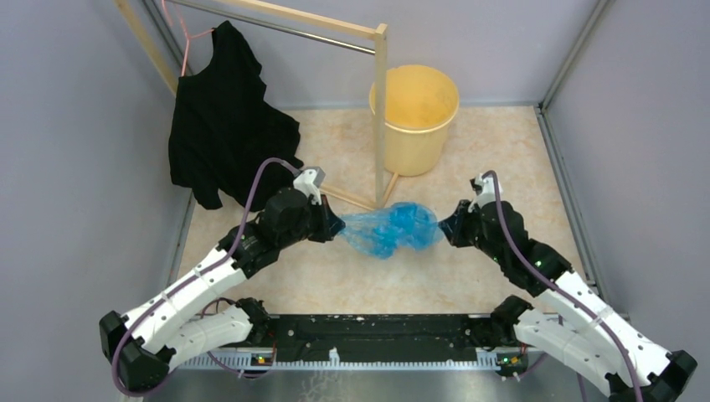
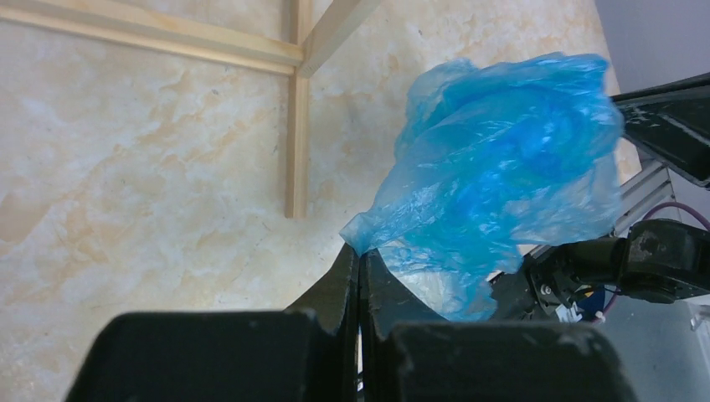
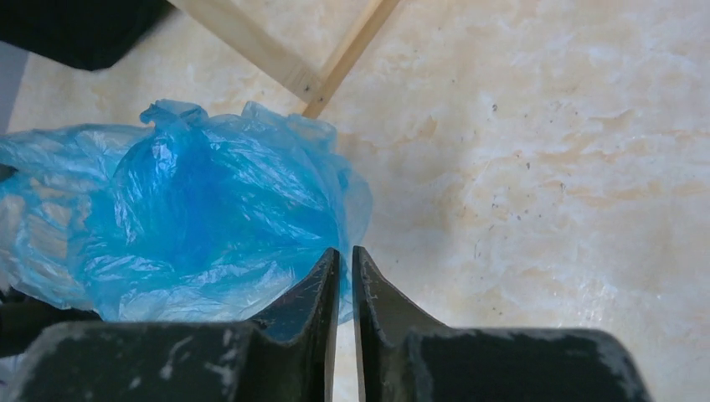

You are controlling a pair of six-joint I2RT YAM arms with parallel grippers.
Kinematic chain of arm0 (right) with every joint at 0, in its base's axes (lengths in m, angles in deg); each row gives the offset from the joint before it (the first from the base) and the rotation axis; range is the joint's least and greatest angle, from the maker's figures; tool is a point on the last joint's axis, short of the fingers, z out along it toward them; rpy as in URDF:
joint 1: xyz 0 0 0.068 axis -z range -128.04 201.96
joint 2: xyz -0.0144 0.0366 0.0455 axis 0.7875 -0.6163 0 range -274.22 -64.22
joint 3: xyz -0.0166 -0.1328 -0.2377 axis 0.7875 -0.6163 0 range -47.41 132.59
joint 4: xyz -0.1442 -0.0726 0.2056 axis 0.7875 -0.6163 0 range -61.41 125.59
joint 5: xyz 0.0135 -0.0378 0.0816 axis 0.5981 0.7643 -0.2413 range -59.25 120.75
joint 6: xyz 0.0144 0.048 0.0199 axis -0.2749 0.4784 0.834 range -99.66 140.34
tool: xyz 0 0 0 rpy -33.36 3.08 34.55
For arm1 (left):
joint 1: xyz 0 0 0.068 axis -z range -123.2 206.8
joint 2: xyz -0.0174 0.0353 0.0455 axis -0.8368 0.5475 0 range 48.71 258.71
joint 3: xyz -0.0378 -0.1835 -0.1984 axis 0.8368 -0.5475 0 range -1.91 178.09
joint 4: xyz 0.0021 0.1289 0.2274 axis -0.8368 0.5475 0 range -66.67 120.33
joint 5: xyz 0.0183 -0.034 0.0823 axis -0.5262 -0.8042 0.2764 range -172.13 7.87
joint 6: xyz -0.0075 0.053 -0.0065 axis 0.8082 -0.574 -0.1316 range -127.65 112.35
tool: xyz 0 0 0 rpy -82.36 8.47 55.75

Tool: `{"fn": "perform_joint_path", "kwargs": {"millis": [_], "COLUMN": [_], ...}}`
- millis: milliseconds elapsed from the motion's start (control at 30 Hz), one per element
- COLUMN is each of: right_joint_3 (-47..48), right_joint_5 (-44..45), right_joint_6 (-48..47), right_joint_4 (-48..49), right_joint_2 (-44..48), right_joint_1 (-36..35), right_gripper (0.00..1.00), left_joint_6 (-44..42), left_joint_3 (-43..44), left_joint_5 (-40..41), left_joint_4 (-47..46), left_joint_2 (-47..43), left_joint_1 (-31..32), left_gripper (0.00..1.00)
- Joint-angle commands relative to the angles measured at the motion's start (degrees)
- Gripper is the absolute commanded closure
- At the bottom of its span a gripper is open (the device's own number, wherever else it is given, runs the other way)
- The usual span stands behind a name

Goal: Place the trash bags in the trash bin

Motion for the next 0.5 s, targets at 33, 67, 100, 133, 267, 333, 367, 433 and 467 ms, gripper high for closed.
{"fn": "perform_joint_path", "kwargs": {"millis": [33, 67, 100, 133, 267, 333, 367, 433, 467], "right_joint_3": [2.11, 2.89, 3.6, 4.19, 4.6, 4.08, 3.46, -0.18, -2.31], "right_joint_5": [-8.3, -10.8, -12.42, -13.36, -16.07, -20.74, -23.78, -30.26, -33.12], "right_joint_6": [-6.73, -7.62, -8.08, -8.23, -8.17, -7.7, -6.62, -2.56, 0.3], "right_joint_4": [2.34, 2.1, 1.76, 1.42, 1.37, 3.12, 5.07, 12.56, 17.98], "right_joint_2": [-3.46, -3.87, -4.12, -4.0, -2.55, -3.15, -3.66, -5.29, -6.12], "right_joint_1": [0.2, 0.19, 0.23, 0.21, 0.24, 0.15, 0.19, 0.24, 0.2], "right_gripper": [0.73, 0.7, 0.68, 0.65, 0.48, 0.4, 0.38, 0.36, 0.35], "left_joint_6": [-5.6, -5.84, -5.95, -6.14, -6.91, -6.95, -6.83, -6.25, -6.09], "left_joint_3": [2.14, 1.82, 1.54, 1.06, 0.3, 0.22, 0.22, 0.67, 1.0], "left_joint_5": [-6.48, -9.0, -11.08, -13.17, -17.21, -18.31, -19.56, -23.43, -25.4], "left_joint_4": [-2.43, -3.42, -4.43, -5.58, -9.81, -11.45, -12.51, -14.81, -15.66], "left_joint_2": [-2.36, -2.32, -2.19, -2.1, -2.6, -2.96, -2.84, -1.61, -0.86], "left_joint_1": [-0.35, -0.35, -0.35, -0.35, -0.35, -0.35, -0.35, -0.35, -0.35], "left_gripper": [1.0, 1.0, 1.0, 1.0, 1.0, 1.0, 1.0, 1.0, 1.0]}}
